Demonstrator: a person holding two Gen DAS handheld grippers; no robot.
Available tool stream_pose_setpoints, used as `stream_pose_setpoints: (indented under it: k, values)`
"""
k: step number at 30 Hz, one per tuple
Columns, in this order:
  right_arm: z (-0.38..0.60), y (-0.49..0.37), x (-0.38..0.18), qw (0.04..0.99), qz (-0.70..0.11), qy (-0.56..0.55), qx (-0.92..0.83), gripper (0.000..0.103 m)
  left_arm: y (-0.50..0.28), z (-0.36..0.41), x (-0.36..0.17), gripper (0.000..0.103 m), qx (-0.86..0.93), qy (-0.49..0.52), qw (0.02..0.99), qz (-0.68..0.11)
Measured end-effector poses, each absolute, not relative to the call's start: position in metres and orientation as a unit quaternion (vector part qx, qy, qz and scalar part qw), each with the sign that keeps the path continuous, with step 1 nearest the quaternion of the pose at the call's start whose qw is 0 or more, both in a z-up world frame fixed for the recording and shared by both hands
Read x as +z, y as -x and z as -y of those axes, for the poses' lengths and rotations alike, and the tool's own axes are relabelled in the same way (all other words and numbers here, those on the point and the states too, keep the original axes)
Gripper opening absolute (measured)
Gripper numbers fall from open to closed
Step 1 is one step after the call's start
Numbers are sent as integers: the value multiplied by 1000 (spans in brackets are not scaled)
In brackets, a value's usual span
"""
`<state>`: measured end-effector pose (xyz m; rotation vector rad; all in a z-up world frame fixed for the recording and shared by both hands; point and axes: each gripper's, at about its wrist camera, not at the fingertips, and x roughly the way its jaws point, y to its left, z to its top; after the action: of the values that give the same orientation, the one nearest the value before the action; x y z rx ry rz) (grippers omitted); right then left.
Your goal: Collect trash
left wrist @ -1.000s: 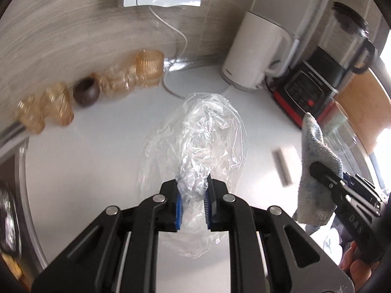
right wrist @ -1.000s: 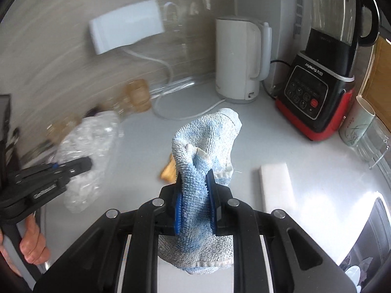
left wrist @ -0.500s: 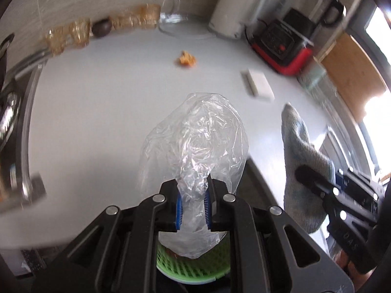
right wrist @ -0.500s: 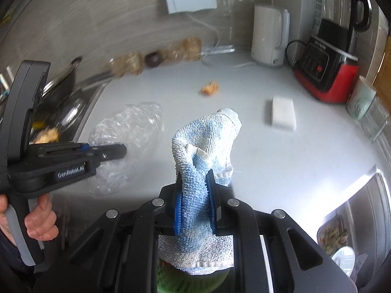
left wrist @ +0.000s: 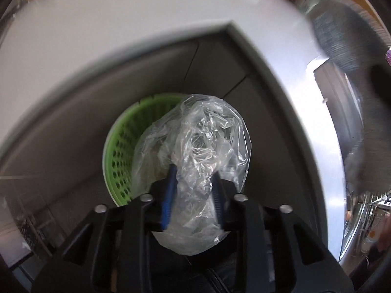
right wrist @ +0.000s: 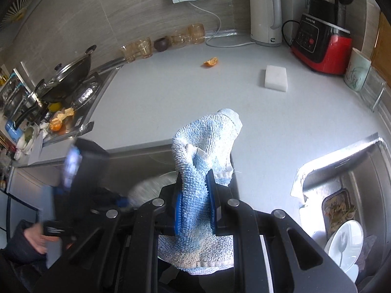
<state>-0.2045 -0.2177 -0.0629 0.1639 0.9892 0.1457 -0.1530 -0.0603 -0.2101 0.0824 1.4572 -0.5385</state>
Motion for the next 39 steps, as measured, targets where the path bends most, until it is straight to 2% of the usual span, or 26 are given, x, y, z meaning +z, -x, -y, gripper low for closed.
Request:
stream_pose_setpoints:
  k: [2,9,12,17,19,24,26,27,31,36,39]
  values:
    - [220,208,-63,874,-473,-81,69,18,153,62,-221,47,-236,-42,707,-666]
    - [226,215,-67,873,-474,-89,70,18,149,58,-231,58,-215,-33,702,-678]
    - [223,215,-69,872,-477,-85,77,18,154,49,-206,60,-197,-47,737,-645]
    - [207,214,-80,865,-485,-76,103,18,156,20,-142,79,-134,-55,808,-571]
    - [198,211,-90,859,-493,-72,115,18,153,11,-118,83,-113,-50,828,-547]
    - [178,203,-117,843,-517,-63,134,18,148,-21,-84,85,-75,-30,854,-513]
    - [170,200,-129,837,-526,-55,137,22,147,-29,-78,85,-68,-22,858,-509]
    - [167,198,-134,834,-533,-50,138,26,143,-30,-77,85,-65,-19,858,-509]
    - [155,192,-145,830,-543,-21,128,69,136,-34,-82,85,-59,-15,856,-513]
    - [152,182,-136,835,-538,-11,113,92,124,-33,-90,88,-71,-20,852,-518]
    - [155,172,-128,840,-533,-14,99,97,111,-29,-90,89,-81,-27,850,-519]
